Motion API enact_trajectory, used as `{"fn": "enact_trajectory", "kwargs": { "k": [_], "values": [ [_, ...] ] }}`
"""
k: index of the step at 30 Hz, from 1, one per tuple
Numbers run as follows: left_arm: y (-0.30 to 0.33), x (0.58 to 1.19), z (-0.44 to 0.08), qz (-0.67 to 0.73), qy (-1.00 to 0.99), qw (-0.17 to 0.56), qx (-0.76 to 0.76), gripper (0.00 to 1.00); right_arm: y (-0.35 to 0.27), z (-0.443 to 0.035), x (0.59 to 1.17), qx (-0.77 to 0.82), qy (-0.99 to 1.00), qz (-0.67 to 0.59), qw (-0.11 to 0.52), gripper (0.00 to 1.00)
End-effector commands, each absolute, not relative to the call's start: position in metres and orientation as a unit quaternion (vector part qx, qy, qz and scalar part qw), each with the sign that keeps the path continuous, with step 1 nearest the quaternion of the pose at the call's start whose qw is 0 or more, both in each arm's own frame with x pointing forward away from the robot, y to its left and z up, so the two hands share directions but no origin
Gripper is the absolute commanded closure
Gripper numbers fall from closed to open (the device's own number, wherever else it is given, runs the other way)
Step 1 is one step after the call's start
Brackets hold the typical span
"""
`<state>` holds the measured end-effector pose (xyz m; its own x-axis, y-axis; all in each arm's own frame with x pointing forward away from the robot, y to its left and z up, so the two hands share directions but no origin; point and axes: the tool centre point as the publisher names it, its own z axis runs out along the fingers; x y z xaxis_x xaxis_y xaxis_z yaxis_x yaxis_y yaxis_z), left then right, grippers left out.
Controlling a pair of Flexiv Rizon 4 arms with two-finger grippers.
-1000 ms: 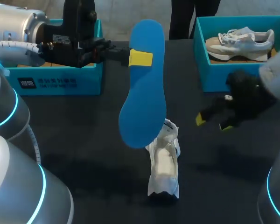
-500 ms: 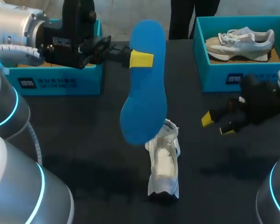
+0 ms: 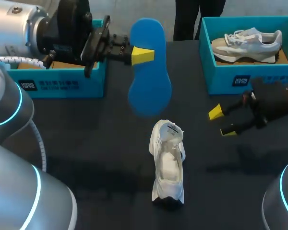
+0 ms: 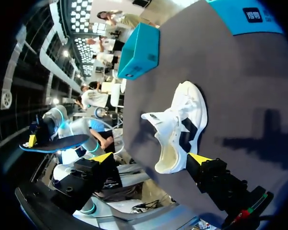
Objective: Take the shoe out of the shoebox, open the shoe tongue, remove and reinsert the insole, then place the shoe into the shoebox
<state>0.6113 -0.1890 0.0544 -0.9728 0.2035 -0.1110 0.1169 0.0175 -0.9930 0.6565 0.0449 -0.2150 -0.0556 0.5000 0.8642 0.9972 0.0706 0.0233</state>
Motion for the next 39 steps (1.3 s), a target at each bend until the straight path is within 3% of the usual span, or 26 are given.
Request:
{"fn": "enact_trajectory", "kwargs": {
  "k": [1,12,27,39],
  "values": [
    [-0.187,0.603,0.055,0.698,-0.696,-0.046,-0.162,1.0,0.048,-0.215,0.657,-0.591,-0.628,-0.352,0.363,0.0],
    [-0.179,0.598,0.045,0.642,-0.669,-0.223,-0.301,1.0,0.054,-0.206,0.66,-0.586,-0.593,-0.373,0.407,0.0],
    [-0.179,0.598,0.045,0.642,-0.669,-0.223,-0.301,1.0,0.055,-0.203,0.661,-0.582,-0.584,-0.38,0.419,0.0],
    [-0.175,0.632,0.015,0.576,-0.553,-0.416,-0.434,1.0,0.062,-0.196,0.667,-0.582,-0.56,-0.395,0.437,0.0]
  ]
}}
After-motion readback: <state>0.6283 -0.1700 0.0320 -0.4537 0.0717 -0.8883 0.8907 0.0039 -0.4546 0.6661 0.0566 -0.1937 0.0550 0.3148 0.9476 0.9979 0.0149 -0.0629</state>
